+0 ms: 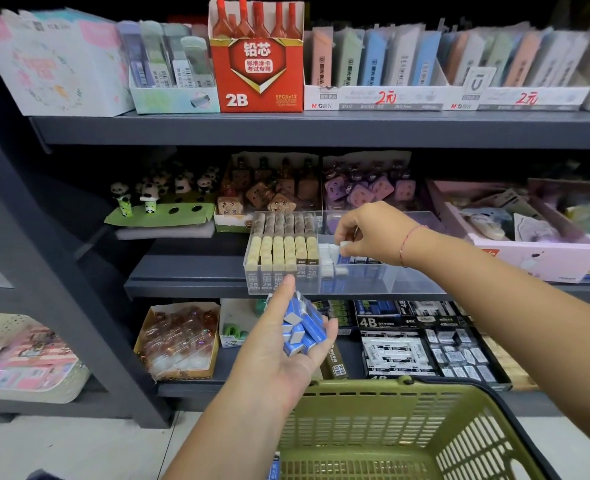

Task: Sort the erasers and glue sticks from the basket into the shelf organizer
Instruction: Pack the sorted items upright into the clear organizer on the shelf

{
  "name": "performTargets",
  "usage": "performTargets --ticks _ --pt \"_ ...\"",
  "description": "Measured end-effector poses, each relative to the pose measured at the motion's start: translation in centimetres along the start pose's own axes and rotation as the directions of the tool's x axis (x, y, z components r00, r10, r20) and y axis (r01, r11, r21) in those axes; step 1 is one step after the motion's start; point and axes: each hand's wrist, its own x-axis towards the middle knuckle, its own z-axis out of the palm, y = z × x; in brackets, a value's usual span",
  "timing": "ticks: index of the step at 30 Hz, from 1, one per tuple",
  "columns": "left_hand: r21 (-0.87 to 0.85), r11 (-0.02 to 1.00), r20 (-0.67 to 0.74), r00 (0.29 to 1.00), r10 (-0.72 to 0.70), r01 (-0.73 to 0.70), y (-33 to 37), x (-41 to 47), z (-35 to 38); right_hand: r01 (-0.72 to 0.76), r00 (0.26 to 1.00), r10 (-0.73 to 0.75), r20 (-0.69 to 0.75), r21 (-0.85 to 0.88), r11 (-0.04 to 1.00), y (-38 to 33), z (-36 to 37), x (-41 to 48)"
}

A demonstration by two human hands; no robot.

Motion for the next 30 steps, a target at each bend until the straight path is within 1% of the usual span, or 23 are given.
performTargets --ticks 5,10,19,22,24,27,30 --pt "-0.002 1.0 0.007 1.0 0.0 0.0 0.1 0.0 -0.1 -0.014 1.0 0.014 -0.022 -0.023 1.0 0.4 0.1 0.1" --pt "-0.002 1.0 0.0 1.0 -0.001 0.001 0.2 0.1 -0.1 -0.036 0.997 0.038 -0.072 0.028 0.999 0.9 0.0 -1.0" --pt "-0.003 1.0 -0.003 1.0 -0.004 0.004 0.0 0.1 0.1 -0.002 1.0 0.003 -0.022 0.027 1.0 0.9 0.3 -1.0" --pt "0.002 1.0 -0.006 1.0 -0.003 0.003 0.0 0.1 0.1 -0.01 1.0 0.009 0.011 0.08 0.997 0.8 0.1 -0.3" --pt "0.006 1.0 -0.005 1.0 -0.001 0.001 0.0 0.1 0.1 -0.044 0.998 0.038 0.043 0.143 0.989 1.0 -0.1 0.4" --pt "0.006 1.0 -0.003 1.0 0.0 0.0 0.1 0.1 0.1 -0.129 0.985 0.088 0.151 0.295 0.947 1.4 -0.1 1.5" --pt "0.002 1.0 -0.002 1.0 0.0 0.0 0.1 0.2 0.0 -0.217 0.957 0.12 0.263 0.379 0.9 1.7 0.3 2.2"
